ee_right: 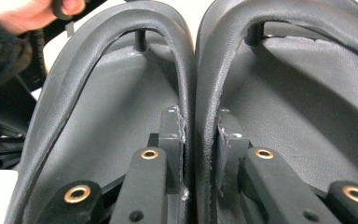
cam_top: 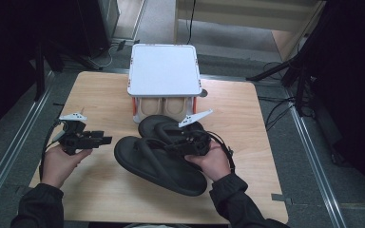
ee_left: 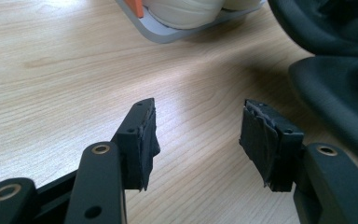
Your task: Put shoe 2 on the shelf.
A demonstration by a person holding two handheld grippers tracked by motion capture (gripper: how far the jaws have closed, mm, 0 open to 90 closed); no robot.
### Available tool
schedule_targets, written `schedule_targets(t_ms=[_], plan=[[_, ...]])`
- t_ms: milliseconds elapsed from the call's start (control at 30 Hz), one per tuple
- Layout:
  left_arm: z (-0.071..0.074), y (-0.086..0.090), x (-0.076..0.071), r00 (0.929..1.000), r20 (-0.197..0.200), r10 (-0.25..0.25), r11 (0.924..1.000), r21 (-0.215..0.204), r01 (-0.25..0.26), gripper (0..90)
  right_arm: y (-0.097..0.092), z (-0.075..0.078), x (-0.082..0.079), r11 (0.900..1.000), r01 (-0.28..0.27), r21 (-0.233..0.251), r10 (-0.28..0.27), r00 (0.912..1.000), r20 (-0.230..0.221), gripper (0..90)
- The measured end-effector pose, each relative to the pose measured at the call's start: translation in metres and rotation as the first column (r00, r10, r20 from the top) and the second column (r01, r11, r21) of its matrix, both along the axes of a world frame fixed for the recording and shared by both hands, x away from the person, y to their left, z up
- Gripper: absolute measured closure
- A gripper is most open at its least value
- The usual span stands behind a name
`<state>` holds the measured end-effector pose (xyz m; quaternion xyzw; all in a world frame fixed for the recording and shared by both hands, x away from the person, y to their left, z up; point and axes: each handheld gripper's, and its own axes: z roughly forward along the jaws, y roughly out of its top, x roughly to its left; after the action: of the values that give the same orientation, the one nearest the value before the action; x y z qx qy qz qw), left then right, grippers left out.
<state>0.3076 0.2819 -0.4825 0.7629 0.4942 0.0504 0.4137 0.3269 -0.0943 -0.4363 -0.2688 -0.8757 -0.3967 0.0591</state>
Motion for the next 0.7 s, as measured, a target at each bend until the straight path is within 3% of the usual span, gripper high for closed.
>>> schedule_targets(t_ms=[133,300,467,700], plan=[[-0.001,-0.002,0.0,1.0,-0.004,0.007,0.9998,0.017,-0.007,46.1,0.0,0.012,0.007,0.9988,-0.037,0.032,0.038,0.9992,-0.016,77.1],[-0.001,0.0,0.0,1.0,-0.004,0.008,0.9998,0.017,-0.008,46.1,0.003,0.035,0.011,0.9966,-0.082,0.008,0.082,0.9965,0.013,77.0],[-0.001,0.0,0.0,1.0,-0.004,0.008,0.9998,0.016,-0.008,46.1,0.001,0.056,0.018,0.9944,-0.1,0.034,0.1,0.9949,-0.009,77.0],[-0.001,0.0,0.0,0.9999,-0.009,0.008,0.9998,0.017,-0.008,46.0,0.001,0.089,0.025,0.9972,-0.064,0.04,0.063,0.9979,0.012,76.9]])
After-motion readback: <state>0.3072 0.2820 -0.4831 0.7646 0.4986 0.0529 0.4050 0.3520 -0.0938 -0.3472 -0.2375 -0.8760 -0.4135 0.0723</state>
